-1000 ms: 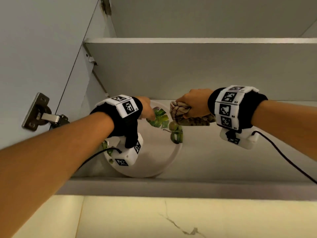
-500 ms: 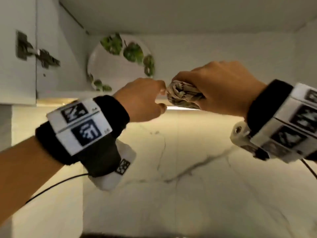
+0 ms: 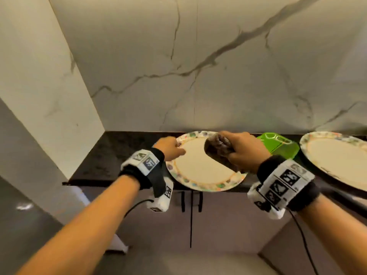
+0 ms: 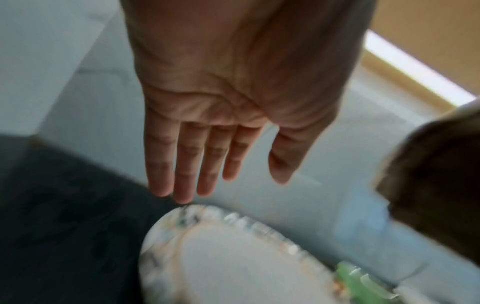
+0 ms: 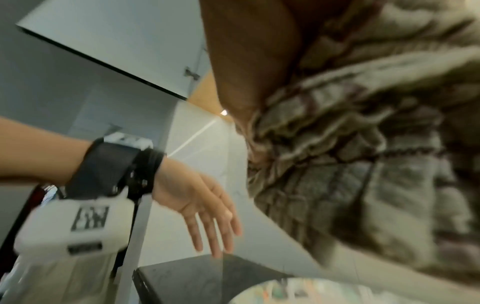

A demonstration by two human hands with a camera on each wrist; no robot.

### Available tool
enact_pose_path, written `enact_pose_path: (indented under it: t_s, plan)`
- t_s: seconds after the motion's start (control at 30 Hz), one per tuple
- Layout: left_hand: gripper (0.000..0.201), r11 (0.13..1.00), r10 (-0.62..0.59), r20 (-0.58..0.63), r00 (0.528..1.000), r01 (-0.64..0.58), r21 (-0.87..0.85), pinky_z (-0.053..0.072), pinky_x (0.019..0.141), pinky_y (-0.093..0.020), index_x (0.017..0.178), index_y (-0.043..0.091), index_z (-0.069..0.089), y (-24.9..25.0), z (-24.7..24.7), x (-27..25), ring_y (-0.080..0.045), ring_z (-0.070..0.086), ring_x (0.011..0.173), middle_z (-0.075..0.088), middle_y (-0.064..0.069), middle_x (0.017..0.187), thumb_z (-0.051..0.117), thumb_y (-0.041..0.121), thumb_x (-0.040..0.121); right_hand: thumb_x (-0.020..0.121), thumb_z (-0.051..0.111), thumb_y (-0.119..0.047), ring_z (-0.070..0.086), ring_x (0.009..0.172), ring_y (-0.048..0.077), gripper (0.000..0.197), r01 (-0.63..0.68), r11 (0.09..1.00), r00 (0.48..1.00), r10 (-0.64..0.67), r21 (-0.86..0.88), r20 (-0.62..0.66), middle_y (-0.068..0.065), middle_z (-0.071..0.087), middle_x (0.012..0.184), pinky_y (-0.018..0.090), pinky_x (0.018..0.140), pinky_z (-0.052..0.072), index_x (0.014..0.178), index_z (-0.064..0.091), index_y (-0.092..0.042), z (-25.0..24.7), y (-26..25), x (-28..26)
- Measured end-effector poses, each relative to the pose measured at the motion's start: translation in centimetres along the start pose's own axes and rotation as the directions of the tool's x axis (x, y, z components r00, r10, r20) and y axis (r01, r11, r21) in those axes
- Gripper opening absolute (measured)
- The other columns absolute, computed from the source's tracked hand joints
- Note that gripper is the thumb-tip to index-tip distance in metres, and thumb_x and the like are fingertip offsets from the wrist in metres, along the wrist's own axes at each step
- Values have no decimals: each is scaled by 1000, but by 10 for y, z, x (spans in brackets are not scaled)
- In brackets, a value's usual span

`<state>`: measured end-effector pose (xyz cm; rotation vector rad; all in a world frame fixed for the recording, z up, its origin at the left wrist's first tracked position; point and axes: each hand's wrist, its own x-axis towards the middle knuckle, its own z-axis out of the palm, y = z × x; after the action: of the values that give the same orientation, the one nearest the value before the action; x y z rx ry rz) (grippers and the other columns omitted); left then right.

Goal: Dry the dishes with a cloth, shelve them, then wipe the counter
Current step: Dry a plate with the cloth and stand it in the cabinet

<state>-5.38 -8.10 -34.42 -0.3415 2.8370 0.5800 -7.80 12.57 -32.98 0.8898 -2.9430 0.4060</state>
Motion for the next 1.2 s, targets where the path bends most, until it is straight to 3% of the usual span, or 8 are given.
enact_pose_path:
  t_s: [0.13,0.3,0.37,0.5,0.63,0.87,1.07,1.2]
  plan:
    - [53,958,-244,80,966,253,-134,50,80,-36,115,-3,56,-44,60,45,-36,62,105,63,-21,116,47,44,94,83,64,-16,62,102,24,29,-253,856,950,309,451,-53,8,68,105,33,86,47,111,62,-14,62,35,18]
    - [37,904,-317,51,947,318,-286,51,70,-36,89,0,64,-68,78,87,-36,64,79,67,-20,94,55,37,89,91,50,-5,70,66,26,18,-394,-117,744,541,912,391,14,72,78,44,66,59,104,63,0,83,48,42]
    - [22,863,-319,91,943,329,-382,53,70,-36,74,2,58,-75,80,99,-31,59,65,64,-16,80,58,20,86,90,46,-6,70,68,28,23,-457,-276,681,503,846,532,16,71,83,48,65,59,107,62,0,86,53,56]
    - [10,646,-395,-36,918,250,-721,50,80,-37,95,1,43,-85,75,101,-36,57,102,56,-17,100,46,8,88,82,49,1,65,81,32,23,-405,-154,662,631,902,404,19,66,96,48,78,56,101,63,0,86,41,90]
    - [12,384,-486,-104,868,105,-918,49,57,-21,97,9,31,-83,64,91,-25,56,79,45,-4,83,34,21,98,86,54,-4,63,76,18,19,-244,38,659,739,969,137,6,65,90,34,73,54,103,62,-7,80,28,128]
    - [25,578,-458,-200,866,119,-807,42,87,-34,117,5,49,-97,56,86,-32,52,111,57,-14,116,37,13,96,88,53,-3,61,99,17,25,-247,615,899,434,749,-60,6,66,111,33,94,48,110,63,-9,103,6,171]
    - [29,503,-427,-371,825,-124,-855,50,88,-34,118,11,57,-90,49,69,-22,59,100,62,-3,103,40,7,95,95,43,-38,31,137,33,54,-472,775,875,468,419,121,12,33,150,44,115,21,144,28,-21,127,-1,191]
    - [28,557,-374,-487,789,-229,-798,50,84,-27,118,10,59,-89,39,58,-16,60,97,62,1,100,42,8,96,97,39,-39,0,146,26,70,-399,799,916,367,450,160,8,2,158,44,118,-5,150,0,-15,138,-25,198]
